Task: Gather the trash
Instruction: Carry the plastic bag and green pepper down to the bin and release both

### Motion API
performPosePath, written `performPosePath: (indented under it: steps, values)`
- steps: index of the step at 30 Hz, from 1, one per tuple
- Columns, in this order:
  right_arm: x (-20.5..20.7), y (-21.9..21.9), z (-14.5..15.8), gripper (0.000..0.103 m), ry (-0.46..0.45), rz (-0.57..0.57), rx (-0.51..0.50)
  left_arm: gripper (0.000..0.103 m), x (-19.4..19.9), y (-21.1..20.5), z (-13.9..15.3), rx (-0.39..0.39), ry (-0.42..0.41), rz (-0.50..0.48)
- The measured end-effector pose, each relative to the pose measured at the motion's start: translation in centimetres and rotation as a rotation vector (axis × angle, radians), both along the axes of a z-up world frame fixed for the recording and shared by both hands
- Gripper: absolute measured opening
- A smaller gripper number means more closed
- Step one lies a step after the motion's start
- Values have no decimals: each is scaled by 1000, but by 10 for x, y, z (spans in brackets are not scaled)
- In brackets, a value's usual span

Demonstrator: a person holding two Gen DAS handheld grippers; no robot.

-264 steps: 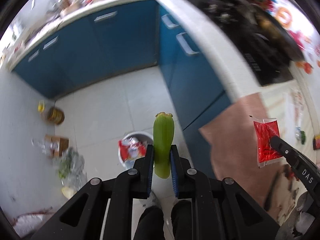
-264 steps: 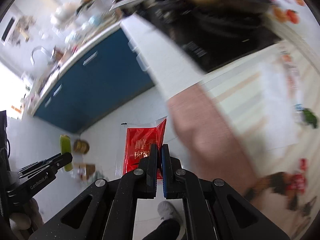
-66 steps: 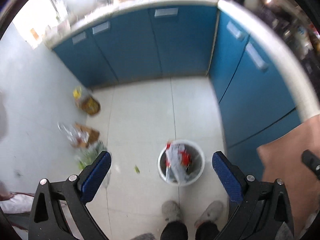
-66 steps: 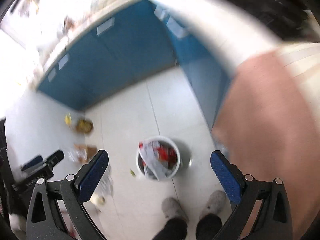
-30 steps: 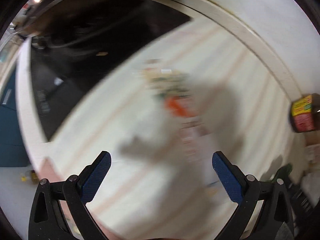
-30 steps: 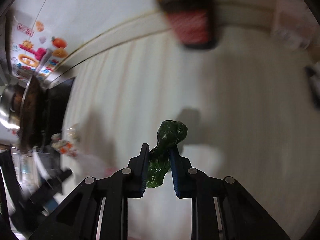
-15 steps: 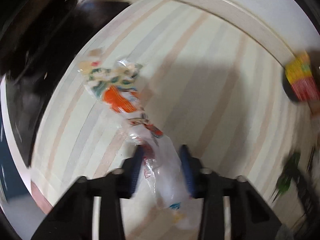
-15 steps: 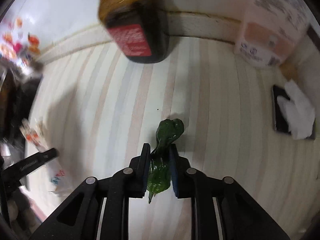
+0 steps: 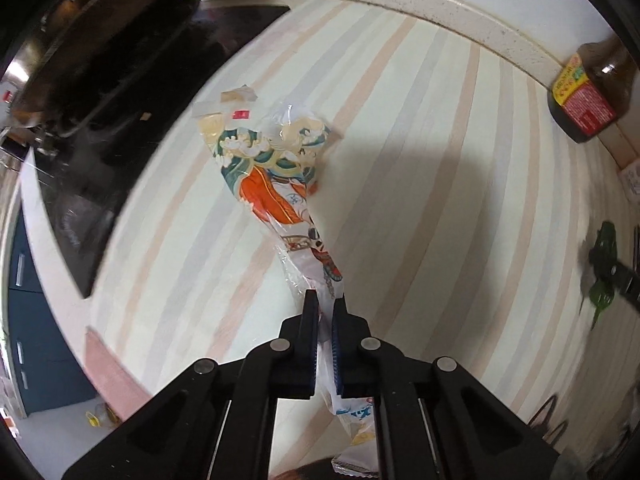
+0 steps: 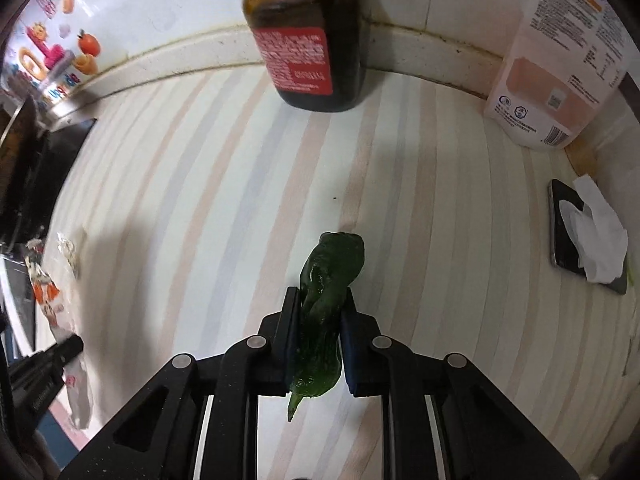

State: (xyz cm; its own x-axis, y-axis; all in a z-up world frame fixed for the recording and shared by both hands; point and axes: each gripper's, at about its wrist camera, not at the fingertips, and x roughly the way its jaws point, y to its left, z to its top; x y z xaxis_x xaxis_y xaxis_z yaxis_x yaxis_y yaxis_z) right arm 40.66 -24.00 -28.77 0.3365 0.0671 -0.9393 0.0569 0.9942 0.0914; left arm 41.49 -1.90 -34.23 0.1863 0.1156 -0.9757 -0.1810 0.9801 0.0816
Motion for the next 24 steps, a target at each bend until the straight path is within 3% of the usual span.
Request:
performPosePath:
  steps: [6,15,18,24]
  values:
    - [-22,26,22,19,-41,49,54,3,-31,-3,42,18,-65,31]
    - [-57,49,79,19,-92,176,151,3,-105,55,103,31,-184,104]
    - [-74,83,96,19,-93,253,194,3,-152,87,123,17,-215,158]
    - [-125,180,109,19,-42,465,274,3,-236,170,117,-30,-231,319]
